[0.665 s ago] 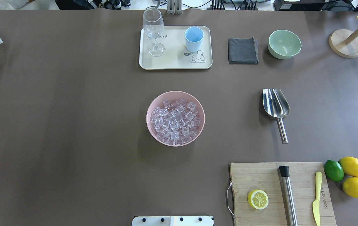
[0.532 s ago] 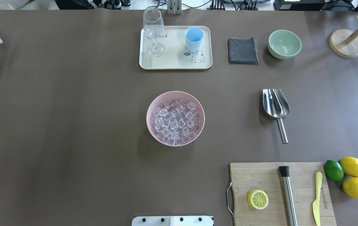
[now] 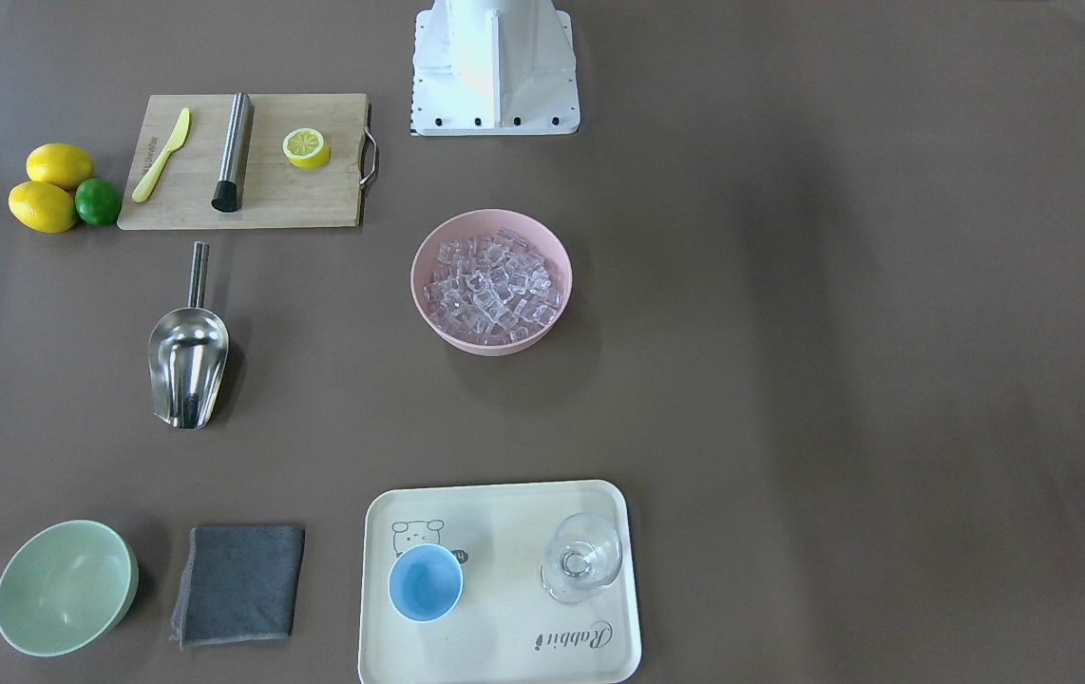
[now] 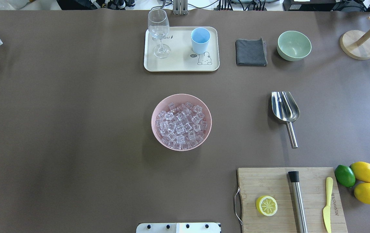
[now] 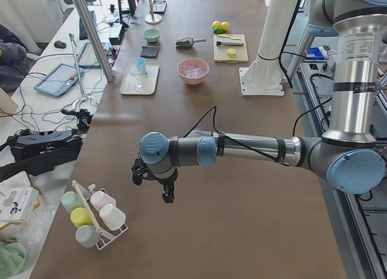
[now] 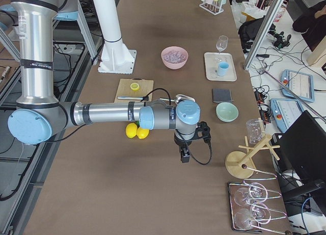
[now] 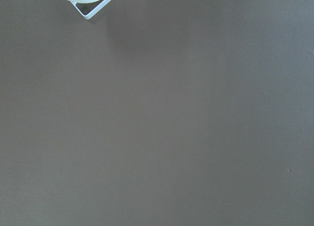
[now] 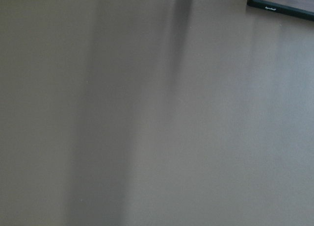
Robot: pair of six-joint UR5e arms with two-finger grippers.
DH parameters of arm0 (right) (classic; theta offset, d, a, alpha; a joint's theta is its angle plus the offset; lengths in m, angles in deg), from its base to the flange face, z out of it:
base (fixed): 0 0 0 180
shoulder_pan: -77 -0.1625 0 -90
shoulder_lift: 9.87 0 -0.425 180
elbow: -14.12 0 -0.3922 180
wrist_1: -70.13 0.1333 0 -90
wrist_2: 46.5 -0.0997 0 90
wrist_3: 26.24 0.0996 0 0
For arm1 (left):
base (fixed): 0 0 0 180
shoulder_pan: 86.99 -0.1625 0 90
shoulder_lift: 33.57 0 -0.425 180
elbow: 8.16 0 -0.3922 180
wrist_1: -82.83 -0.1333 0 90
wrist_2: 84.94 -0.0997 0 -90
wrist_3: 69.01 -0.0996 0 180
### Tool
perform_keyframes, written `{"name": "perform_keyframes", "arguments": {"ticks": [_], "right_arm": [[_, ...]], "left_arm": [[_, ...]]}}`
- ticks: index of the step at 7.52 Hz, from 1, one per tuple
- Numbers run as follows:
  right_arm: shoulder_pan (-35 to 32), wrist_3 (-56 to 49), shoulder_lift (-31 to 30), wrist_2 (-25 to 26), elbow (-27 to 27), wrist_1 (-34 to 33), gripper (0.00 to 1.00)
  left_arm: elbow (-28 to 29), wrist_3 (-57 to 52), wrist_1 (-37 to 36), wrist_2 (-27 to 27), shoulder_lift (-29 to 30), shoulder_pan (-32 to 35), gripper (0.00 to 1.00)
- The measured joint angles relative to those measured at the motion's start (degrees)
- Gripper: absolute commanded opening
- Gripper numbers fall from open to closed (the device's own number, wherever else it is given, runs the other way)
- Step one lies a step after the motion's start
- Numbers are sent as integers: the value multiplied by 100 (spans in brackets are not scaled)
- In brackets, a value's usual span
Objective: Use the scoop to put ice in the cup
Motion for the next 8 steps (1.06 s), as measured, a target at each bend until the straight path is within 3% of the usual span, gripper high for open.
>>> {"name": "perform_keyframes", "arguments": {"ticks": [3,5,8], "right_arm": [[416,538,97,3,-381,15,100],[1279,2153,308,3,-775,67,100],[2811,4633,988,33,-957,226,100]], "left_arm": [[-27,32,7,16,4,-2,98],[-32,30,13,39,27,-17,98],[-86,184,27,77,76,-301,98]]}}
